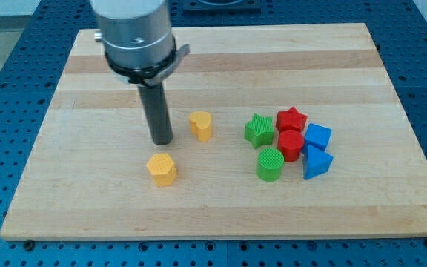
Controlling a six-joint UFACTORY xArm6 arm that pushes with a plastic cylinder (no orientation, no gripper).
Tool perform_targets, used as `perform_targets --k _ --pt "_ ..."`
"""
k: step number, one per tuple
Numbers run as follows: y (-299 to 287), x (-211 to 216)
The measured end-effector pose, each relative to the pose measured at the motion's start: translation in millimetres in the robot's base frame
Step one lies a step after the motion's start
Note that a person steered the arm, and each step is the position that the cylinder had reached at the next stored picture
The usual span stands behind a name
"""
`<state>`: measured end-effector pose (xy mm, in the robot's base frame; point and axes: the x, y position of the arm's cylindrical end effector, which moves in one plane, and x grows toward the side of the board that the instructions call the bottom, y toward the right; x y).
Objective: Place the yellow heart left to the green star
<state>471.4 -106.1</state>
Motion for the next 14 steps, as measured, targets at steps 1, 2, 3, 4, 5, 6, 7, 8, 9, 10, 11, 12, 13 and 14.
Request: perform_targets --k 1,2,3,4,5,6,7,8,9,10,11,12,13,14 --pt "9.8 -18.0" --pt "9.8 -18.0" --pt "22.4 -10.4" --pt "49.5 -2.4" --pt "83.2 1.9" --pt "100.7 2.0" --pt "79.0 2.0" --pt "46.2 1.8" --pt "23.2 -12.5" --pt "22.6 -65.8" --pt "26.7 -67.6" --pt "47.8 -66.0" --pt "50.4 -62.7" --pt "52.5 -57.1"
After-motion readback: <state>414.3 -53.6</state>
